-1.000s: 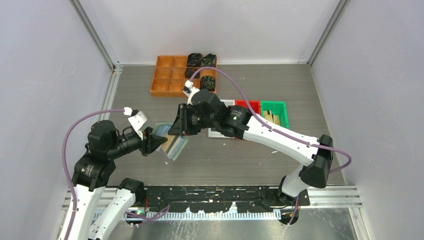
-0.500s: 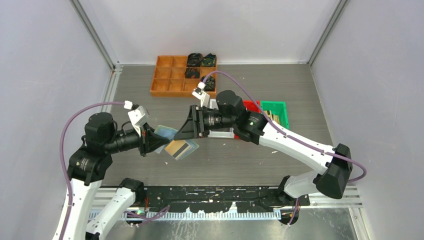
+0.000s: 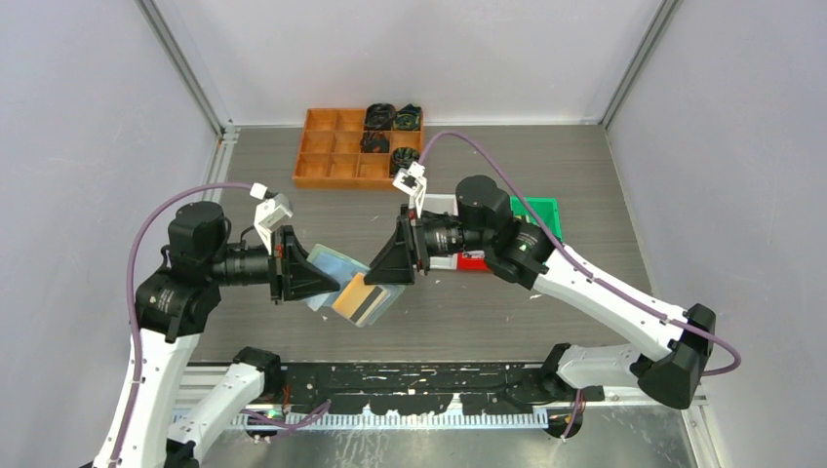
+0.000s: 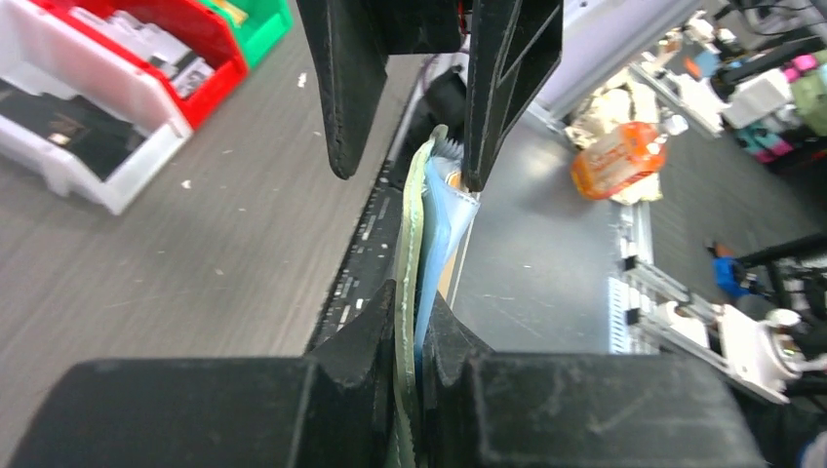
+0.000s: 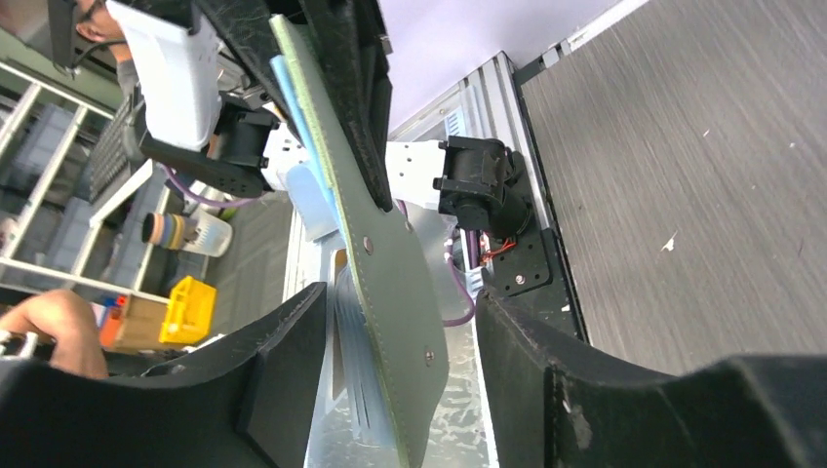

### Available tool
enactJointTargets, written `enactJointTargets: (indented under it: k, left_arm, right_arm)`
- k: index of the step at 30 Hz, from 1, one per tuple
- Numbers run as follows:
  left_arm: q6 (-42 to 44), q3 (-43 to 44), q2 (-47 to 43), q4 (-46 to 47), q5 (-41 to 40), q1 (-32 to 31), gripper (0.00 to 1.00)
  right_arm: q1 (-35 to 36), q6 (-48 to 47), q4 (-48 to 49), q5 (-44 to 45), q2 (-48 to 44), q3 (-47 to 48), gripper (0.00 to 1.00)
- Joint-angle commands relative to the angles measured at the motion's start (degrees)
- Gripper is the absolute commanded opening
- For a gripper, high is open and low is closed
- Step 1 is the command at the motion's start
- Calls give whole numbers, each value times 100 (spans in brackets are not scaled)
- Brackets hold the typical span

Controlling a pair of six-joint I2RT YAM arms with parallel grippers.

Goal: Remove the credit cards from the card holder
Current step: Remove the credit card from the card holder.

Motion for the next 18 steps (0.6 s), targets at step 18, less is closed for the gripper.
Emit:
enactJointTargets:
  k: [18]
  left_arm:
    - [-768,271,110,489,1222,0,3]
  right_arm:
    - [11,-876,-138,-483,320,1151,63]
